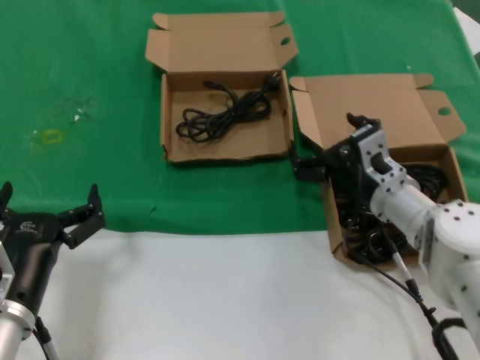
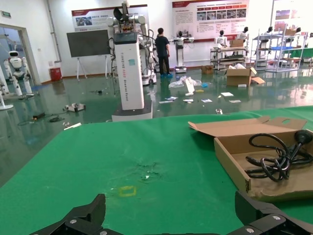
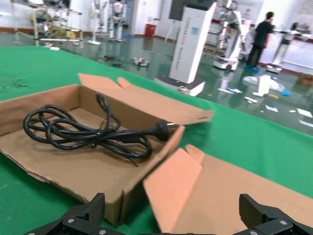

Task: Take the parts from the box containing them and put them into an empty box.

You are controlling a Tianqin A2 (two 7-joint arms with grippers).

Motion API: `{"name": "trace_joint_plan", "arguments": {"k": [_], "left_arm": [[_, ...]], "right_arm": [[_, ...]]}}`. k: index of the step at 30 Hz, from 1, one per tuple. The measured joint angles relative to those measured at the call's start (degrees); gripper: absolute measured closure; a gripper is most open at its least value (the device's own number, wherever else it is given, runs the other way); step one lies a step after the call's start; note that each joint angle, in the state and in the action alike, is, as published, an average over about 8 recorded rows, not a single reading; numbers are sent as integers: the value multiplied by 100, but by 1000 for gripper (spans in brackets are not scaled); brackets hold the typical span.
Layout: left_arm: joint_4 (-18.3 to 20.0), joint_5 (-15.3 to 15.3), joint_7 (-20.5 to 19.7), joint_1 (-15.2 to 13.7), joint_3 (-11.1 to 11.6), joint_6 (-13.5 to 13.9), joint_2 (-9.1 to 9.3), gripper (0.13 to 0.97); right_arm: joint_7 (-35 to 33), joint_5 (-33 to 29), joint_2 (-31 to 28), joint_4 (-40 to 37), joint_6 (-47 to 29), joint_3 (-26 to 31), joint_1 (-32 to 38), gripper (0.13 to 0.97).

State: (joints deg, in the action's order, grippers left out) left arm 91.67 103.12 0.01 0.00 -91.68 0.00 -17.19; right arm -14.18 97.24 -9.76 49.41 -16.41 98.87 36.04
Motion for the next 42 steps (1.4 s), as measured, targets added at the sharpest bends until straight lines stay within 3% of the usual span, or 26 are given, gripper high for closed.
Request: {"name": "trace_joint_plan", "arguments": {"k": [12,30,42], "left_arm": [[0,0,-1,0,0,0,0,139],[0,1,-1,0,0,0,0,132],[0,1,-1,0,0,0,0,132]], "right_arm": [[487,202,-255,1451,563,-247,-1235,129],[1202,499,-630,3583,1391,-610,-3055,129],[1316,547,-690,3923,1524,-668,-3346,129]]}}
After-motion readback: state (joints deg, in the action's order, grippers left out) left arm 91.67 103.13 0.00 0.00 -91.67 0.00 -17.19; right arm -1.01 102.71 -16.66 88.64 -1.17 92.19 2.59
